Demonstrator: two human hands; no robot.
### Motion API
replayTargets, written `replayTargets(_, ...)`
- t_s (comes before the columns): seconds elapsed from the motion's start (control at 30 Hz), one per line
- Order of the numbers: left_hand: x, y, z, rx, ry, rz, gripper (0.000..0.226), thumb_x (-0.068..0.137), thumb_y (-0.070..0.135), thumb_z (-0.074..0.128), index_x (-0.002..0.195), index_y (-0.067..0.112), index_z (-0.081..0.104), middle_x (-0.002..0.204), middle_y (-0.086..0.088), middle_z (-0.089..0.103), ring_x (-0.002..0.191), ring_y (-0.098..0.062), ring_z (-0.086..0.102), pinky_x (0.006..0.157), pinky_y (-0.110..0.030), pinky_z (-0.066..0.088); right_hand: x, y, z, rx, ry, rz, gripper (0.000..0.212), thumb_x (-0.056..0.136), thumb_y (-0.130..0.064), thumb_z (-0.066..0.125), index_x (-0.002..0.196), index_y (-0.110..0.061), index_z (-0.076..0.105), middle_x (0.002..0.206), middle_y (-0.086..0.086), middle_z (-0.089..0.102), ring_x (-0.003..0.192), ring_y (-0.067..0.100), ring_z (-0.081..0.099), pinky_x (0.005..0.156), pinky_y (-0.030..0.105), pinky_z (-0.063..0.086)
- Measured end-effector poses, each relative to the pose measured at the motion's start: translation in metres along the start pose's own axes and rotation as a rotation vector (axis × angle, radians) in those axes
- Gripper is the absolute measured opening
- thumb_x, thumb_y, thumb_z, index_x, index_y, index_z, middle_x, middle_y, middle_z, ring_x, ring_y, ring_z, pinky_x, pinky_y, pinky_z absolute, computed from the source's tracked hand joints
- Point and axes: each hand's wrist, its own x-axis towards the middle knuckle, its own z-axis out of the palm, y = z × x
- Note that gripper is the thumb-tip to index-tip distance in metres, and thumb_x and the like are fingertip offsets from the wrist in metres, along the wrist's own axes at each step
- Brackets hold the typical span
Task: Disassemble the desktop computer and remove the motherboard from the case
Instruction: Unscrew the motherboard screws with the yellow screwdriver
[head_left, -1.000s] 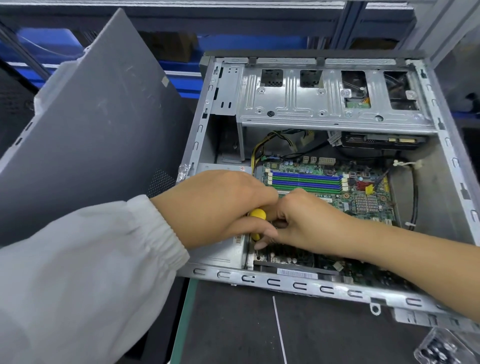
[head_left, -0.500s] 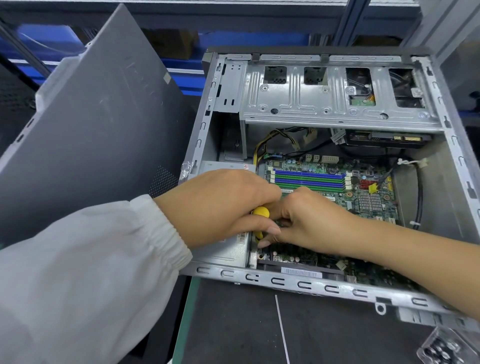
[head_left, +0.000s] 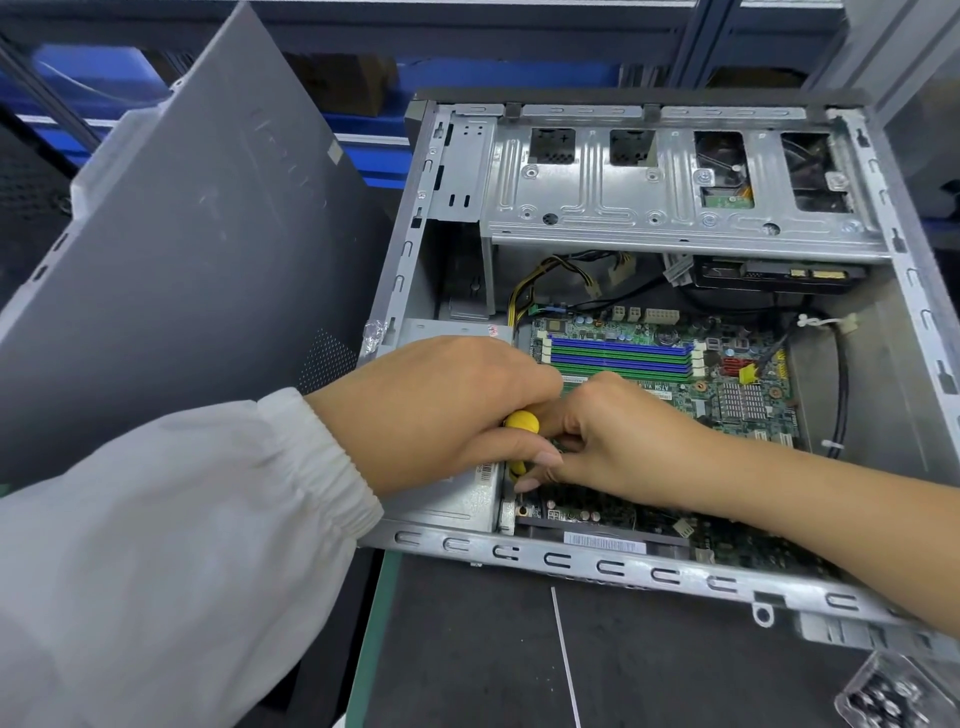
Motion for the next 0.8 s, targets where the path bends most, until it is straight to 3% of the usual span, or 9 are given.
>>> replayTargets(0.53, -0.002, 0.003, -0.002, -0.005, 0.001, -0.005, 0.033, 0.089, 0.051, 0.050, 0.074, 0.026, 0.034, 0.065, 0.014, 0.032, 0.065, 0.005, 0.036, 0.064, -0.024, 0.030, 0.000, 0.000, 0.002, 0.001, 0.014, -0.031, 0.012, 0.076, -0.037, 0.075, 0.075, -0.026, 0.072, 0.041, -0.008, 0.037, 0.052, -0.003, 0.046, 0.046, 0.023, 0.025)
replayTargets(0.63, -0.003, 0.002, -0.003, -0.014, -0.013, 0.015, 0.026, 0.089, 0.049, 0.053, 0.082, 0.025, 0.046, 0.068, 0.019, 0.034, 0.068, 0.008, 0.037, 0.066, -0.022, 0.030, -0.001, 0.001, 0.002, -0.057, 0.021, -0.060, 0.015, 0.077, -0.040, 0.074, 0.075, -0.025, 0.072, 0.040, -0.009, 0.033, 0.046, 0.000, 0.043, 0.046, 0.022, 0.022)
replayTargets(0.77, -0.010, -0.001, -0.011, -0.039, -0.113, 0.090, 0.012, 0.090, 0.035, 0.062, 0.098, 0.028, 0.056, 0.074, 0.024, 0.038, 0.075, 0.010, 0.039, 0.071, -0.022, 0.035, -0.004, 0.000, 0.002, -0.145, -0.028, -0.075, 0.044, 0.077, -0.050, 0.070, 0.052, -0.029, 0.040, 0.042, -0.010, 0.031, 0.040, 0.005, 0.031, 0.045, 0.017, 0.022)
replayTargets(0.8, -0.011, -0.001, -0.011, -0.035, -0.138, 0.101, 0.011, 0.090, 0.033, 0.062, 0.096, 0.028, 0.054, 0.074, 0.024, 0.037, 0.075, 0.008, 0.039, 0.072, -0.023, 0.036, -0.005, 0.000, 0.002, -0.164, -0.054, -0.074, 0.041, 0.078, -0.050, 0.068, 0.054, -0.027, 0.044, 0.045, -0.010, 0.035, 0.043, 0.007, 0.034, 0.045, 0.020, 0.027)
